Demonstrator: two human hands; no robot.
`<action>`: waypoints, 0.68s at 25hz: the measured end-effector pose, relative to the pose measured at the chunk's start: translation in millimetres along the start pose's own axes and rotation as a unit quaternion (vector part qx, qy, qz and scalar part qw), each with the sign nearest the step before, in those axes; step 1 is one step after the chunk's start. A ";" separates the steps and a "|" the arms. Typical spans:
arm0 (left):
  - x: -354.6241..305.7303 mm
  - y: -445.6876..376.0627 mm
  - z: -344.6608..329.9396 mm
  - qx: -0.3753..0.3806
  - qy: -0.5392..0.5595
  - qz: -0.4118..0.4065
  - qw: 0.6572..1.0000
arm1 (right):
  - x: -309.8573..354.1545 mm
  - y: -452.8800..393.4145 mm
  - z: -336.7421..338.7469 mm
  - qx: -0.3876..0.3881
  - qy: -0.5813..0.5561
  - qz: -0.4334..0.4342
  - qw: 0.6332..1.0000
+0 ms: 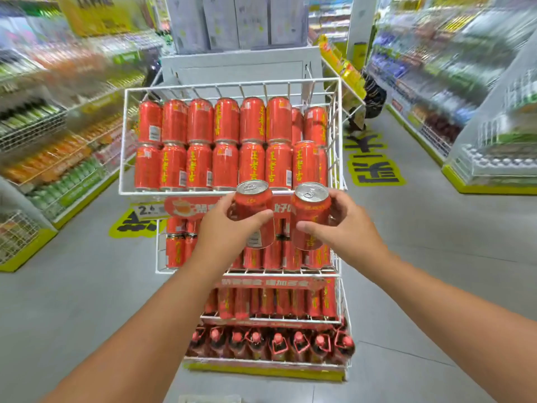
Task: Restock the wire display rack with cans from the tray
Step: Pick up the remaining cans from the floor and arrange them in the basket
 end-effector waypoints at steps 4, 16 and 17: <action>-33.2 -56.6 14.2 0.025 0.008 -0.032 0.999 | 37.8 -49.6 -2.9 -0.034 0.004 0.016 0.999; -82.5 -157.2 7.9 0.086 0.019 -0.036 0.995 | 78.6 -187.4 37.1 -0.126 0.011 -0.033 0.991; -82.4 -162.9 4.3 0.089 0.025 -0.033 0.995 | 79.1 -196.0 39.8 -0.130 0.021 -0.038 0.991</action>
Point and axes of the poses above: each hand's wrist, its own y-axis away from the middle knuckle, its own z-axis out of the back of the hand, x = y × z, the point moved 9 cm from there along -y, towards the middle knuckle, and after that the axes turned 1 degree about -z, right-handed, at the moved point
